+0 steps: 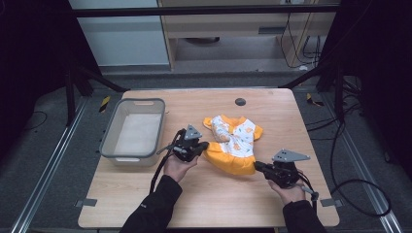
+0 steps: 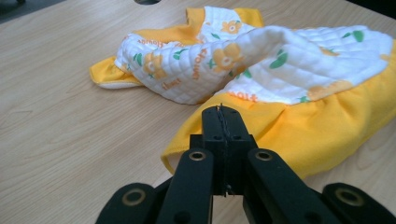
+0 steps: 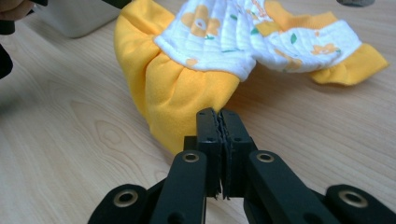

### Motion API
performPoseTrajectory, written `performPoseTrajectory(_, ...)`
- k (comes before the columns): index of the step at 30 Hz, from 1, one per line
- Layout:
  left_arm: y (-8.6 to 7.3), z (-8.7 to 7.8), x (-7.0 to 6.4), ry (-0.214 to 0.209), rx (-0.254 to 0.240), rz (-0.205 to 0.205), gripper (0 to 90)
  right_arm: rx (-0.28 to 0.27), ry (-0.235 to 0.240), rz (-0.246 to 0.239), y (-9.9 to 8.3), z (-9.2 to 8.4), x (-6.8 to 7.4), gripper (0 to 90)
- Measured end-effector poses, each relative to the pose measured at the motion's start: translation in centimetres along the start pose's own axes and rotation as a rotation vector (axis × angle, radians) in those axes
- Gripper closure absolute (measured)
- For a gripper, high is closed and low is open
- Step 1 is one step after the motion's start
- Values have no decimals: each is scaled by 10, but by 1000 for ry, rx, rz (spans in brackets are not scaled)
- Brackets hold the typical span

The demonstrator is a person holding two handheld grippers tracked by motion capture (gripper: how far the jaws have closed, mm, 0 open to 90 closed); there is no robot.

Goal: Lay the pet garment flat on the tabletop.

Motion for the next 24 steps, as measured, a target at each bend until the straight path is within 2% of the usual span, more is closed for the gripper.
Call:
performPoseTrajectory(5,2,-23,-14,-3,-14,21,900,-22,28,-8,8,-11,8,883)
performPoseTrajectory(12,-2,-46,-29,-17,-24,9,900,-22,62,6,11,-24,16,881)
performPoseTrajectory(15,-4,-49,-32,-19,-20,6,900,-17,70,5,11,-27,20,880)
performPoseTrajectory(17,-11,-50,-36,-22,-7,-15,900,-6,74,2,9,-28,23,878)
performPoseTrajectory(21,-19,-50,-40,-23,2,-19,900,10,68,-4,5,-27,24,882)
performPoseTrajectory(24,-28,-49,-44,-42,4,-39,900,14,61,-9,1,-26,24,873)
Point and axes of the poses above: each handheld gripper's, and its own axes: z roughly forward along the jaws, y roughly out of its top, x roughly to its left, the point moved 6 cm from there along z, roughly forward along the jaws, and after that the axes turned 8 degrees about -y, right-handed, at the moved point
